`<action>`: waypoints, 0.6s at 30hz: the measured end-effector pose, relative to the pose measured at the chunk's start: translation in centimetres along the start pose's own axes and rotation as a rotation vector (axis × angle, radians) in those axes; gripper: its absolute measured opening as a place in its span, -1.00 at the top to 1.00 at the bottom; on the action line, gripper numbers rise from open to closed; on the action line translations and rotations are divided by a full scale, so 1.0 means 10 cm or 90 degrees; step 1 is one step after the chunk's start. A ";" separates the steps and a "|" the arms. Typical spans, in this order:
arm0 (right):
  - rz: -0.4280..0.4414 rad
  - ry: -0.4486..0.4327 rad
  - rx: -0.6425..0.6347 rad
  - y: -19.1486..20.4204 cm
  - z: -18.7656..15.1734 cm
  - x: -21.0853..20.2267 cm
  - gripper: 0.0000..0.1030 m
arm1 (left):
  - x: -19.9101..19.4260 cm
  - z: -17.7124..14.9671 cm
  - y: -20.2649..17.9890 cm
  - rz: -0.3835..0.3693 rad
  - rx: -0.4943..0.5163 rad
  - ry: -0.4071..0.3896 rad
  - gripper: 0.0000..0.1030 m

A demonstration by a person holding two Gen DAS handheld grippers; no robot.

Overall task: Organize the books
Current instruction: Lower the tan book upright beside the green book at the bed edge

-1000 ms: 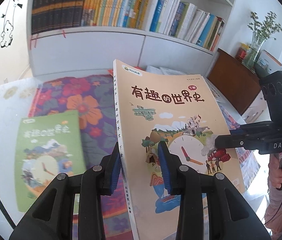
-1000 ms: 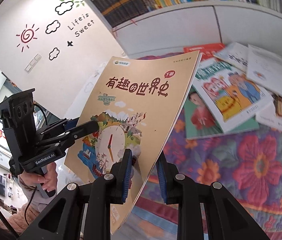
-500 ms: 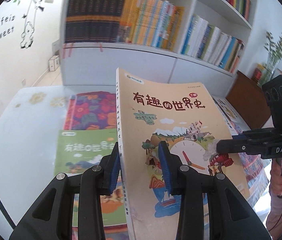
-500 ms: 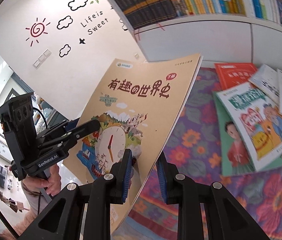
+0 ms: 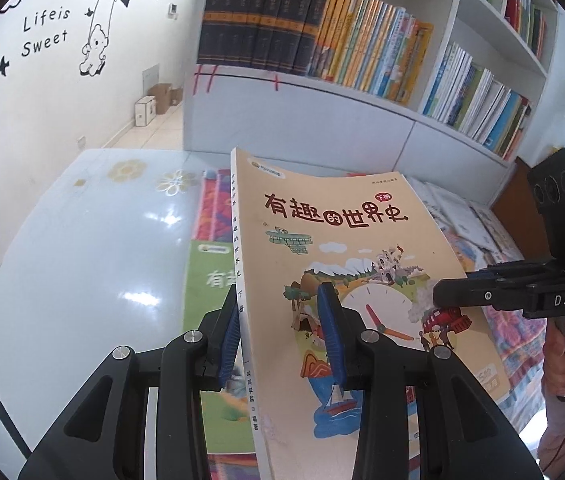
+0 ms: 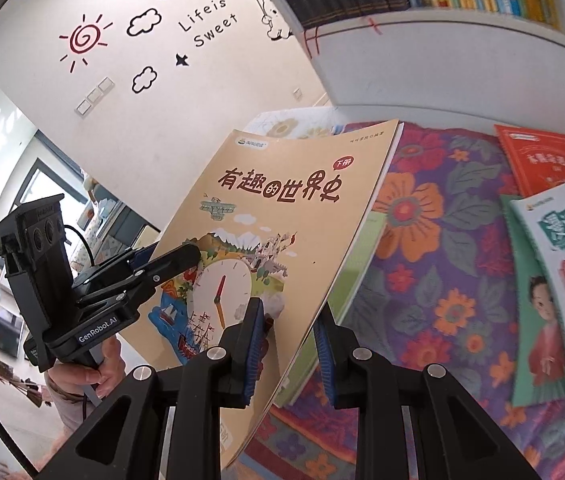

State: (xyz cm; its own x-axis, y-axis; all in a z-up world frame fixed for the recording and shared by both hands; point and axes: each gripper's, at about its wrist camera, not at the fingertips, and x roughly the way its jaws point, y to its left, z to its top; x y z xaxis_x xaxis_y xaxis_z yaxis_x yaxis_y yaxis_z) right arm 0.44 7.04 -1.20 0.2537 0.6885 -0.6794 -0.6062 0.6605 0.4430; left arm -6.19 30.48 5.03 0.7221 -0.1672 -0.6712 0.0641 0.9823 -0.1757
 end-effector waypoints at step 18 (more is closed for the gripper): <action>-0.025 0.054 -0.007 -0.12 -0.02 0.85 0.51 | 0.58 -0.27 0.44 0.012 -0.009 0.098 0.34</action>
State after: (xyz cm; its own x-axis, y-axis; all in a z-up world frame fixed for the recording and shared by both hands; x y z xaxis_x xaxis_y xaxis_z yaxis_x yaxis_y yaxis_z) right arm 3.20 12.00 -7.61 0.2126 0.6339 -0.7436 -0.6049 0.6831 0.4093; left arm -3.53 33.61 -1.58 0.6087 -0.1613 -0.7768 0.0410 0.9842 -0.1722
